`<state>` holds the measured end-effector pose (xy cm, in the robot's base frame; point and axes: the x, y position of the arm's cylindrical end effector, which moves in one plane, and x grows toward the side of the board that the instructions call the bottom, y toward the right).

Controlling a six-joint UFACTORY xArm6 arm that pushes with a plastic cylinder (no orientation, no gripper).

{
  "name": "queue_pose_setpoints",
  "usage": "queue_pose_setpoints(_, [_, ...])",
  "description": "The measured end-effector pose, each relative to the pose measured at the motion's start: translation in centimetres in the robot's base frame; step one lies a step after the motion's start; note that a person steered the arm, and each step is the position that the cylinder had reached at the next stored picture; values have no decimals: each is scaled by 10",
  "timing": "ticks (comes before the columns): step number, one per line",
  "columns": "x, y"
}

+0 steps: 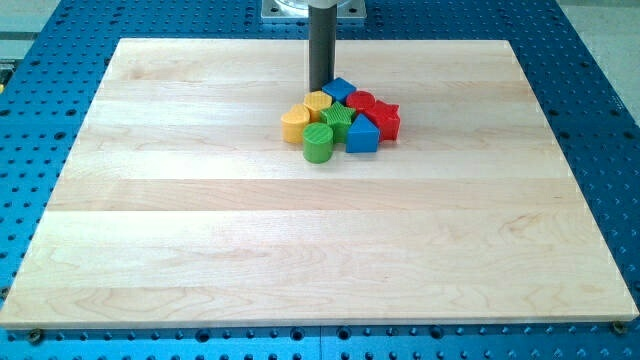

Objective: Push the yellow heart into the group of blocks

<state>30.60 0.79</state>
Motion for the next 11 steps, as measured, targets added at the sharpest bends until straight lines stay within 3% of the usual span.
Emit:
queue_pose_setpoints(1, [-4,-39])
queue_pose_setpoints(2, [32,-71])
queue_pose_setpoints(5, [51,-41])
queue_pose_setpoints(6, [71,-85])
queue_pose_setpoints(8, [86,-52])
queue_pose_setpoints(9, [98,-78])
queue_pose_setpoints(10, [133,-50])
queue_pose_setpoints(11, [135,-19])
